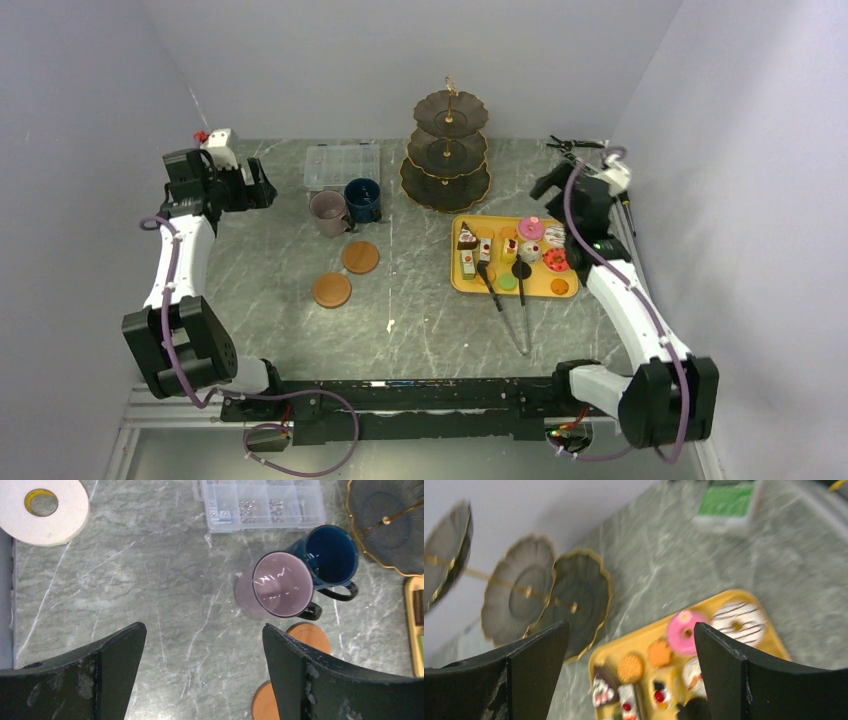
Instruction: Serve the afternoon tea
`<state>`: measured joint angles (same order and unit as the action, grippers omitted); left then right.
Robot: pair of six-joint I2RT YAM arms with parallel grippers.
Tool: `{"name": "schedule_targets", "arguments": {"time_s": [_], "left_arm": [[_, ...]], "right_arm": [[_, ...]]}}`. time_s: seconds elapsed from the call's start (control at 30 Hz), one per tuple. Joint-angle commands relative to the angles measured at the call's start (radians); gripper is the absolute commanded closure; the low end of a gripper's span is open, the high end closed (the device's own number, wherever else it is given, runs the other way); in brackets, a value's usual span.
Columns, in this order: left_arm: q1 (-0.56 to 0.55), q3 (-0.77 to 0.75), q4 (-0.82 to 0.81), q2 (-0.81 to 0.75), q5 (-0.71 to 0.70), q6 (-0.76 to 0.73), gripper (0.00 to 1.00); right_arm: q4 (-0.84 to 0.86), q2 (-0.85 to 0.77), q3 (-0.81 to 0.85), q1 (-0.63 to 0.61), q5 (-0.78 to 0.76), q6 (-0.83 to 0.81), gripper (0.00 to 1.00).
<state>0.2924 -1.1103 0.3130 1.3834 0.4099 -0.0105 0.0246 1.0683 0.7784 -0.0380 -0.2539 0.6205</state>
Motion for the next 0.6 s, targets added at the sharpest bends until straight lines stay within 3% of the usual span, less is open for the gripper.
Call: {"name": "schedule_targets", "arguments": {"time_s": [0.0, 0.27, 0.4, 0.57], "left_arm": [[0.004, -0.127, 0.183, 0.056, 0.062, -0.006, 0.08], [0.005, -0.312, 0.351, 0.177, 0.085, 0.004, 0.13], [0.002, -0.325, 0.360, 0.179, 0.051, 0.053, 0.07], [-0.020, -0.311, 0.397, 0.143, 0.034, 0.030, 0.06]], "right_arm": [[-0.254, 0.075, 0.130, -0.163, -0.092, -0.056, 0.00], [-0.413, 0.203, 0.246, -0.504, -0.289, -0.059, 0.00], [-0.450, 0.307, 0.292, -0.664, -0.323, -0.022, 0.06], [-0.473, 0.436, 0.336, -0.805, -0.358, 0.031, 0.08]]}}
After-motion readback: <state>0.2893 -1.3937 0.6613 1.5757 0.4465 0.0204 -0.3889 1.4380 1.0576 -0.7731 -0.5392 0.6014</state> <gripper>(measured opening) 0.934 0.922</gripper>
